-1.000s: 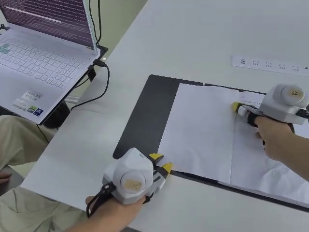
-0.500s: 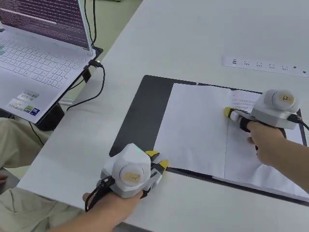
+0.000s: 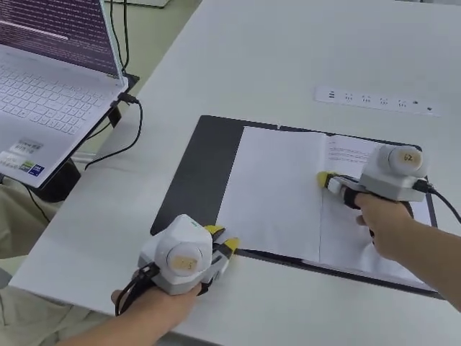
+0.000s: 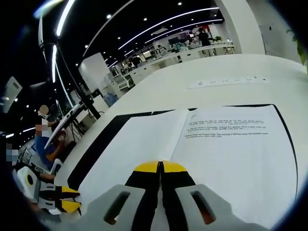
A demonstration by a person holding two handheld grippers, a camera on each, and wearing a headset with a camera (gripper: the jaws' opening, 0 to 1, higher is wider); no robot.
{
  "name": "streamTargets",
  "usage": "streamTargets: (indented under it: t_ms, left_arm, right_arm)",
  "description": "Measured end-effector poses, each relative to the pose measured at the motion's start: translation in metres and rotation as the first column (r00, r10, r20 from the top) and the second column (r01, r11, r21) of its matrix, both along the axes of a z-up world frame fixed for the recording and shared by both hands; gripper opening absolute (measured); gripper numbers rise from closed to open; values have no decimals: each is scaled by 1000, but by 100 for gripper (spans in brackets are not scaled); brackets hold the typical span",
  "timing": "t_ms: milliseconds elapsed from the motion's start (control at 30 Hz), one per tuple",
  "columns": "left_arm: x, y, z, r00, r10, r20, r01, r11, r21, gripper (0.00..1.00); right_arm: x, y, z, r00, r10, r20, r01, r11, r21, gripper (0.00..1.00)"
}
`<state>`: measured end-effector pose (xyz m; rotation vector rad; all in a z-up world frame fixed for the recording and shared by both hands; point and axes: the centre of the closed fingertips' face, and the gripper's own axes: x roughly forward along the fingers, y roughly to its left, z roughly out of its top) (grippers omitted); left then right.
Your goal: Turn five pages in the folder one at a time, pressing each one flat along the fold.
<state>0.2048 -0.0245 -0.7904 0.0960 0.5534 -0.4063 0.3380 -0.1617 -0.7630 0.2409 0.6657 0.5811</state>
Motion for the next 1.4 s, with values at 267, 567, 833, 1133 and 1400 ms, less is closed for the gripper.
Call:
streamTargets:
  t_ms: [267,567,833,1133,1400]
  left_arm:
    - [0,0,0,1000,1,1,-1,1000,-2,14]
    - [0,0,-1,1000,-4,-1,4,1000,1,14]
    - [-1,-1,0,1000,-4,1,4,1000,0,14]
    - [-1,-1,1,1000,0,4,0,1000,-6,14]
    - [-1,-1,1,1000,1,5,-1,1000,-11,14]
  right_arm:
    - [-14,-3,-4,1000,7,-5,-7,1000,2,0]
    - [-35,-4,-10,999,41,-13,-41,999,-13,0]
    - [-59,-2,-14,997,70,-26,-70,998,-4,0]
    - [-88,0,-18,996,76,-37,-76,997,15,0]
    - [-107,-2,-19,997,53,-51,-51,997,52,0]
